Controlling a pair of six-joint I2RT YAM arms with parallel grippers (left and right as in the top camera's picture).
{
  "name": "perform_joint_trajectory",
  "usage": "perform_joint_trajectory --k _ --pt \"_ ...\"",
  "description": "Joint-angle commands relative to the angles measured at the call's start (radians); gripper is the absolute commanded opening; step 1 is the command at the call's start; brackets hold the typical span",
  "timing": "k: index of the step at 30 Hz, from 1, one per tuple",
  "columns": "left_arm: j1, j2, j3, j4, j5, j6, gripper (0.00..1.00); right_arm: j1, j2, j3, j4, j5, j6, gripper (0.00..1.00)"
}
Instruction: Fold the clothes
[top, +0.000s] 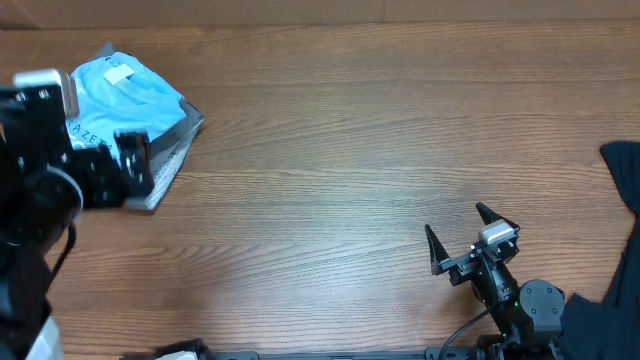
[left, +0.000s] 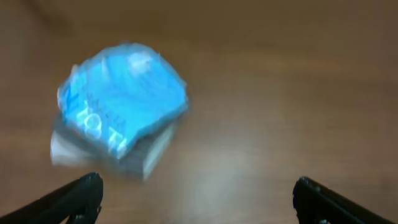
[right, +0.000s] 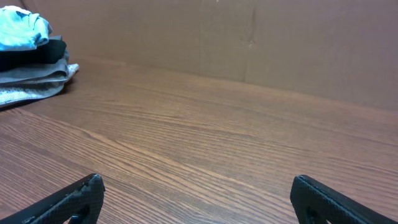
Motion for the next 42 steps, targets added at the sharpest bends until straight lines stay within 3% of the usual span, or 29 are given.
perform_joint_trajectory --k 1,8,22,31,38,42 --pt "-0.052 -0.097 -0.15 0.183 0.034 -0.006 1.0 -0.003 -0.01 -0.006 0.006 -0.006 0.0 1.0" --pt "-0.166 -0.362 -0.652 0.686 0.029 -0.003 1.0 -0.003 -0.01 -0.006 0.006 -0.006 0.0 1.0" --pt "-0.225 -0.812 -1.448 1.226 0.03 -0.026 1.0 -0.003 -0.01 -0.006 0.006 -0.006 0.0 1.0" --pt "-0.218 -1.08 -1.791 1.381 0.029 -0.033 1.0 -0.003 -0.01 -0.006 0.006 -0.005 0.0 1.0" --pt "-0.209 -1.222 -1.925 1.406 0.011 -0.034 1.0 -0.003 -0.01 -0.006 0.006 -0.006 0.0 1.0" --pt "-0.206 -1.22 -1.977 1.435 0.007 -0.033 1.0 -0.003 -0.01 -0.006 0.006 -0.006 0.0 1.0"
